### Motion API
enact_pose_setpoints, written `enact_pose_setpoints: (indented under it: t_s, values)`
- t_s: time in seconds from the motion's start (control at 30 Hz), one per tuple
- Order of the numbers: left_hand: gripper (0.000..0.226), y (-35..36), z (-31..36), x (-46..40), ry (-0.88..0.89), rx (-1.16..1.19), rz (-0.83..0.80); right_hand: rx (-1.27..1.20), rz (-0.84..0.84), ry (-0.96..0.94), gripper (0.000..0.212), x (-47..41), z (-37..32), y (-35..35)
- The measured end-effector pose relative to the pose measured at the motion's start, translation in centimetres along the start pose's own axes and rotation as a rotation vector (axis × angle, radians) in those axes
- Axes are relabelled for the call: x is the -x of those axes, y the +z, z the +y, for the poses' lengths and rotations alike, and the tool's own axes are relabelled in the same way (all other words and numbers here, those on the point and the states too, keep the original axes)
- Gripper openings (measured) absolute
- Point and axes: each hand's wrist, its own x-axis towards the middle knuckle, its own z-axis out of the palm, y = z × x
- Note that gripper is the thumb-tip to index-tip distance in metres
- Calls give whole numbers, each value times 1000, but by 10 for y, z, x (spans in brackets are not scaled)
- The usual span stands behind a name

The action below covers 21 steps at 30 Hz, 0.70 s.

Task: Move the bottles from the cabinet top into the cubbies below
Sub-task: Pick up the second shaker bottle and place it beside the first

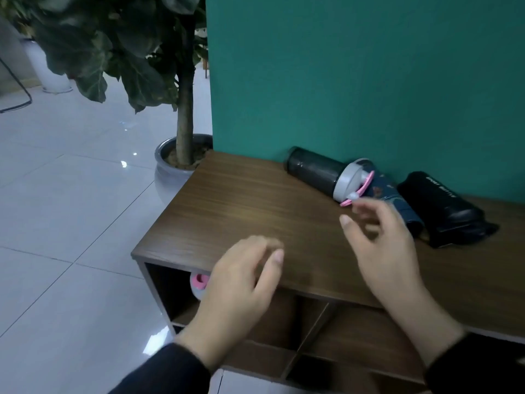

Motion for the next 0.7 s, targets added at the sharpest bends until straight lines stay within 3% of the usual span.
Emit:
enact_pose_setpoints:
  t_s: [0.17, 0.33, 0.47, 0.6, 0.7]
  values:
    - [37, 34, -21, -56, -140, -276, -259, 504, -127, -24, 81, -104, 37, 2]
    - [45, 47, -41, -62, -140, -449, -333, 873, -342, -80, 105, -164, 46, 16]
    - [46, 49, -42, -62, -136, -447, -306, 933, -465, -80, 96, -177, 39, 31]
    - [46, 49, -43, -63, -142, -432, -297, 916, -420, -117, 71, -161, 32, 41]
    - [44, 47, -42, -62, -138, -408, -278, 859, -410, -82, 65, -149, 23, 42]
